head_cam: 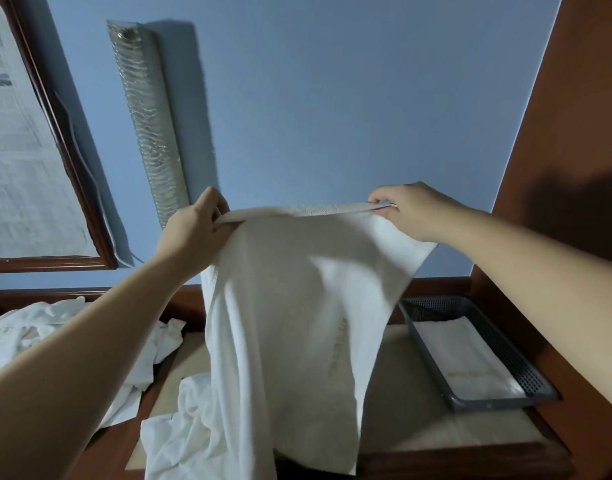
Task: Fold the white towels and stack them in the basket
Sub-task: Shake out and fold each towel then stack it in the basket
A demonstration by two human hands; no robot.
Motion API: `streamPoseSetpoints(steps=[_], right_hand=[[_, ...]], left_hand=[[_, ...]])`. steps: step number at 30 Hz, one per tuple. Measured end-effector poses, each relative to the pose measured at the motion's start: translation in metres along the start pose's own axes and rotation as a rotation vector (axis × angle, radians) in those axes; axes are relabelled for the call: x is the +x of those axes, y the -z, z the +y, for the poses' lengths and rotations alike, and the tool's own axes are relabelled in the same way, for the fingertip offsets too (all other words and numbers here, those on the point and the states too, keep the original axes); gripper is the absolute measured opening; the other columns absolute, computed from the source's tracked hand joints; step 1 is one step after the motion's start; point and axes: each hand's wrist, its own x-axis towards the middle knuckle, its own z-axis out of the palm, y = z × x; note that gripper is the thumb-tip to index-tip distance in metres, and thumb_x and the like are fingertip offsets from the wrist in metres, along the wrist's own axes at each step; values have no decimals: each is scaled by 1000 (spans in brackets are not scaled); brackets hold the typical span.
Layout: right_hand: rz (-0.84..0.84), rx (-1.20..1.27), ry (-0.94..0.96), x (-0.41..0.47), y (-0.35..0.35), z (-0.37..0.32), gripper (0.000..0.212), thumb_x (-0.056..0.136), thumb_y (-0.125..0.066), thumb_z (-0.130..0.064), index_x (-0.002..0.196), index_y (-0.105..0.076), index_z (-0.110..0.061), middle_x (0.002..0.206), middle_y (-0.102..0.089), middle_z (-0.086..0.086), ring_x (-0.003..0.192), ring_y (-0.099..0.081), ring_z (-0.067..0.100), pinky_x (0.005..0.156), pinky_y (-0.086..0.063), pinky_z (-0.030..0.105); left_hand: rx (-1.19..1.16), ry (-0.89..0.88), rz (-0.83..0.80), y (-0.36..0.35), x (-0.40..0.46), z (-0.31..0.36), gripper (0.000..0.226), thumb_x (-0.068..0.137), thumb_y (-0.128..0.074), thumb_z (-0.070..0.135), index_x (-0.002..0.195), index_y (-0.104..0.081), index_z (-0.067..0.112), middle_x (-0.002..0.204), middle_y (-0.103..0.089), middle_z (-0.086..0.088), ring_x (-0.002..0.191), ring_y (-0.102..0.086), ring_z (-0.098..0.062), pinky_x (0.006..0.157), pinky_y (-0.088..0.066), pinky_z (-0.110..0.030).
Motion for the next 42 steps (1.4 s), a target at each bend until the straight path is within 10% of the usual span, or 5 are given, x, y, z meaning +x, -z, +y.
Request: streamPoseSetpoints(steps=[12,16,27,34,42], right_hand=[[-17,-95,22,-7,29,1,24,105,-50,-21,102,-71,-34,87,-66,-9,80,-58,15,69,-44,31],[-16,-64,-9,-5,38,0,24,103,-55,-23,99,-74,-37,92,-71,-10,88,-63,17,79,-51,36],[31,438,-359,14,9,0,14,93,-61,-6,87,-73,-4,91,-73,5,85,-68,25,78,-51,35],[99,814,-558,21,-5,4,14,81,-62,-1,89,-63,-12,85,-61,13,78,-61,27,75,-43,39],[173,536,-373,30,-3,-14,23,94,-58,-20,109,-74,-12,112,-70,-2,105,-62,21,89,-43,33]], left_hand=[[255,-339,-10,-9,-18,-41,42,94,-64,54,75,-56,18,63,-48,5,57,-53,-30,52,-42,-33],[-25,-28,-48,-35,-52,-52,17,90,-76,13,100,-68,25,72,-65,11,68,-63,-24,57,-43,-30],[-722,361,-376,-29,-34,-7,52,93,-66,59,89,-75,8,80,-72,-10,76,-63,-19,74,-50,-43],[-87,18,-411,-19,-23,-29,20,95,-59,25,100,-51,43,68,-59,7,60,-51,-7,59,-42,-29],[-60,288,-211,-41,-64,-102,23,85,-71,10,86,-57,27,80,-66,6,72,-62,-17,62,-50,-33]])
